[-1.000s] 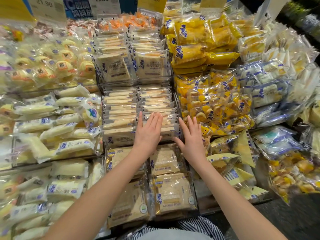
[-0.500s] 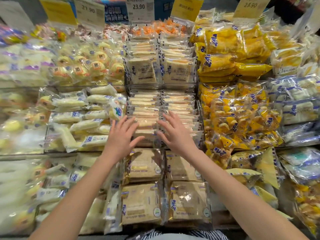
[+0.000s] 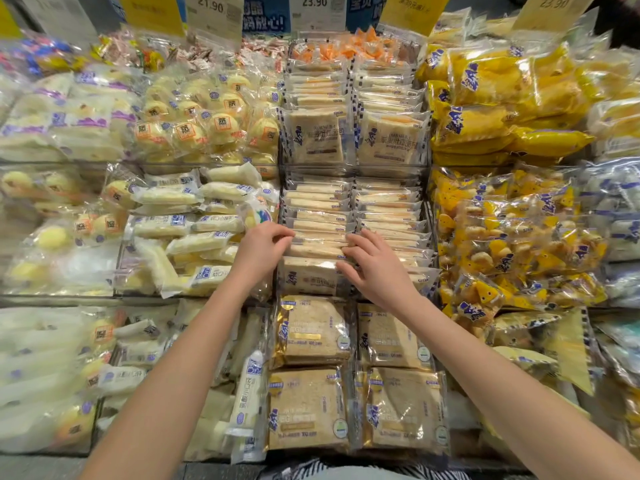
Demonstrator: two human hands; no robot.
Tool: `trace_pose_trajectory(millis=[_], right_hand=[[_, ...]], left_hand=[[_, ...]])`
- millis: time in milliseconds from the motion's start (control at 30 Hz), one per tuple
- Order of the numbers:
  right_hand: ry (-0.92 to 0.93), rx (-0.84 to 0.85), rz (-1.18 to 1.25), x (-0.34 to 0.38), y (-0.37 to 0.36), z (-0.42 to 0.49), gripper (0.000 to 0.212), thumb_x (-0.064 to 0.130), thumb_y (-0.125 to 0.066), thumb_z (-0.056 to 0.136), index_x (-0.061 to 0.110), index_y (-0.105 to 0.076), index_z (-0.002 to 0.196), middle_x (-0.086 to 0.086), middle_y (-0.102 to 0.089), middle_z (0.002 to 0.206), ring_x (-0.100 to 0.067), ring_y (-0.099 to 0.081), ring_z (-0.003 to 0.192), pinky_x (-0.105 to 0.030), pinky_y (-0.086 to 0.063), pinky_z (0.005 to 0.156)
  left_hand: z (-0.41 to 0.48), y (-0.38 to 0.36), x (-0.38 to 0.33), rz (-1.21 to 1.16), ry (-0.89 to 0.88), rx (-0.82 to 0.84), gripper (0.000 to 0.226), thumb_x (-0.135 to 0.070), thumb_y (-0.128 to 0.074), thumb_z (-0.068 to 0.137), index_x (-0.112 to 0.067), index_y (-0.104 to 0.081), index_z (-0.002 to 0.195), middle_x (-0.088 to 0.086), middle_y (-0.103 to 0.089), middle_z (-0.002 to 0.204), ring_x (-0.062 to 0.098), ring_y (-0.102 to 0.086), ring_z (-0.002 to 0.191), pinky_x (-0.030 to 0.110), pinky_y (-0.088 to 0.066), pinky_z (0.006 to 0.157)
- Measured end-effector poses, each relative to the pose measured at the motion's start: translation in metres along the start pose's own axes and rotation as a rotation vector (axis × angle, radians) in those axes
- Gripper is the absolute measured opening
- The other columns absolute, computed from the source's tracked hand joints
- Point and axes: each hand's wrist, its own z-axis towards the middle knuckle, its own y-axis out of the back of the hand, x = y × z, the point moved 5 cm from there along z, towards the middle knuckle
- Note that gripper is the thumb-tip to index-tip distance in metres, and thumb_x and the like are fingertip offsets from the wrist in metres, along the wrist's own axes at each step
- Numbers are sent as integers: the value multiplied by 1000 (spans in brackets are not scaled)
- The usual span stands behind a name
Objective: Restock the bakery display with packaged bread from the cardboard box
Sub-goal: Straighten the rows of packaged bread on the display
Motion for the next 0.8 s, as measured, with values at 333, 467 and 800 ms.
trace_pose_trajectory(millis=[333, 467, 800], right_hand=[[34, -19, 9, 10, -3, 6, 47, 47, -43, 98, 16, -64, 127, -2, -60, 134, -32, -33, 141, -53, -20, 120], [26, 11, 4, 14, -3, 11, 50, 48, -40, 96, 17, -65, 126, 0, -58, 137, -29, -26, 146, -46, -4, 121], [17, -20, -8, 15, -4, 12, 48, 46, -41, 96, 15, -72, 115, -1, -63, 131, -32, -32, 143, -45, -6, 120]], left_hand=[[-6, 10, 8, 71, -23, -190, 18, -15, -58, 97, -10, -73, 106, 4, -70, 101, 15, -61, 91, 22, -44, 74], [9, 35, 12, 67, 49, -208, 18, -13, -55, 98, -8, -72, 103, 4, -67, 99, 17, -58, 90, 30, -47, 78], [13, 12, -7, 162, 32, 89, 16, -26, -61, 96, -19, -73, 104, -5, -67, 105, 12, -57, 92, 29, -47, 79]])
